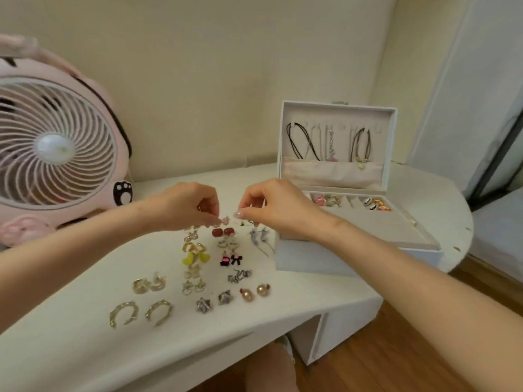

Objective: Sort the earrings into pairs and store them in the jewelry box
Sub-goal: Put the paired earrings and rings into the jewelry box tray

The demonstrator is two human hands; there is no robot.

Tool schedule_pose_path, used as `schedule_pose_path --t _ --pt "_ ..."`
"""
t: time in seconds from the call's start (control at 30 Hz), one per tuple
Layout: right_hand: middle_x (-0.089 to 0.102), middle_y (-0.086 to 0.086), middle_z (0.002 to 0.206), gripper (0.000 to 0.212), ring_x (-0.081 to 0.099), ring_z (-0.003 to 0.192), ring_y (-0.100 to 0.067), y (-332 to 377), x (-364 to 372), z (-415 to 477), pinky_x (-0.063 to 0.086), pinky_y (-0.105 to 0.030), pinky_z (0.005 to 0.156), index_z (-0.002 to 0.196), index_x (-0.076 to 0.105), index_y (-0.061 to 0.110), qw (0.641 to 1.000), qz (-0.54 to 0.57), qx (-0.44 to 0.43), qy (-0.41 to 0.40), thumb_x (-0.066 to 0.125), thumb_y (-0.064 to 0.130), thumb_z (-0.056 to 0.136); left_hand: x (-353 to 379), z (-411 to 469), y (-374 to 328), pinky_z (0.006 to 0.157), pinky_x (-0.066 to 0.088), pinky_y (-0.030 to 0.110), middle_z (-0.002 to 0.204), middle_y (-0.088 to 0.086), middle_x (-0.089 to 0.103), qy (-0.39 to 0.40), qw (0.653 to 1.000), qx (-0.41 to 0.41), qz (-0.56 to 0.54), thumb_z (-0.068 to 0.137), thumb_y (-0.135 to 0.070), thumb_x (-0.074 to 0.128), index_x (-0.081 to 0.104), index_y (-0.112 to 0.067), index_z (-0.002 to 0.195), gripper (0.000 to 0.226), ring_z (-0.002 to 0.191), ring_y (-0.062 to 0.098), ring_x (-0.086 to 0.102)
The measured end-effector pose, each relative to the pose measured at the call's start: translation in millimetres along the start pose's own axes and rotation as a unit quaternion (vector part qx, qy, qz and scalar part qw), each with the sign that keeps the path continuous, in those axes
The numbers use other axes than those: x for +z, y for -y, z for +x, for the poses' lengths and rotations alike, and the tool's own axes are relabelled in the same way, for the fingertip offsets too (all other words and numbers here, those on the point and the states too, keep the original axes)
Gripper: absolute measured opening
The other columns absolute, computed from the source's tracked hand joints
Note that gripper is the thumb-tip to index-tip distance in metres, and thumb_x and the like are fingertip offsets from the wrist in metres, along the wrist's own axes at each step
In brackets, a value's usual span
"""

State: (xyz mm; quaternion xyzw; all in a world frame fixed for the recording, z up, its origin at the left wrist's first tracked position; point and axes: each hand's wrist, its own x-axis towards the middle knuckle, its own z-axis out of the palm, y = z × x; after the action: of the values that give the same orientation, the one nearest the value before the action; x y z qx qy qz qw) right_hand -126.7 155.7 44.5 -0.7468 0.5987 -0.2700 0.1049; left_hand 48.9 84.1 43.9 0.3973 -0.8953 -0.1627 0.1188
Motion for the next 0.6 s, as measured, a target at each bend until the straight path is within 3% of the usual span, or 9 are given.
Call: schedule_pose_path --t 0.17,0.33,0.47,0.6 --pt "0.069 0.004 0.084 0.013 0.060 0.082 -0.011 27.3 39.5 9.7 0.052 -0.038 0.078 0.088 0.074 0.019 0.997 -0.003 -0.049 0.066 0.069 0.030 0.082 -13.8 -34.9 34.5 0.057 0.040 0.017 0.065 -0.009 0.059 0.074 0.994 -0.054 0.061 0.079 -0.030 0.071 0.057 -0.024 0.075 0.015 0.054 0.000 0.049" --pt "0.064 0.006 0.082 0.017 0.061 0.085 -0.012 43.3 71.6 14.2 0.051 -0.034 0.082 0.094 0.074 0.023 0.988 -0.010 -0.093 0.123 0.070 0.018 0.078 -11.5 -60.4 51.7 0.062 0.039 0.017 0.080 -0.012 0.056 0.170 0.971 -0.119 0.122 0.074 -0.043 0.072 0.055 -0.029 0.085 0.025 0.068 0.005 0.048" --pt "0.066 0.005 0.089 0.024 0.057 0.078 -0.012 55.9 88.1 12.3 0.051 -0.036 0.076 0.099 0.073 0.024 0.979 -0.013 -0.131 0.154 0.069 0.012 0.078 -2.9 -67.2 58.2 0.061 0.037 0.015 0.079 -0.013 0.053 0.194 0.966 -0.129 0.114 0.074 -0.039 0.072 0.047 -0.031 0.079 0.027 0.068 0.003 0.047" --pt "0.061 0.004 0.089 0.024 0.054 0.084 -0.014 60.9 96.6 11.8 0.047 -0.034 0.076 0.099 0.073 0.022 0.975 -0.019 -0.149 0.164 0.074 0.018 0.075 1.4 -67.0 60.9 0.065 0.039 0.014 0.080 -0.014 0.055 0.192 0.967 -0.131 0.102 0.072 -0.036 0.076 0.047 -0.031 0.078 0.030 0.071 0.001 0.050"
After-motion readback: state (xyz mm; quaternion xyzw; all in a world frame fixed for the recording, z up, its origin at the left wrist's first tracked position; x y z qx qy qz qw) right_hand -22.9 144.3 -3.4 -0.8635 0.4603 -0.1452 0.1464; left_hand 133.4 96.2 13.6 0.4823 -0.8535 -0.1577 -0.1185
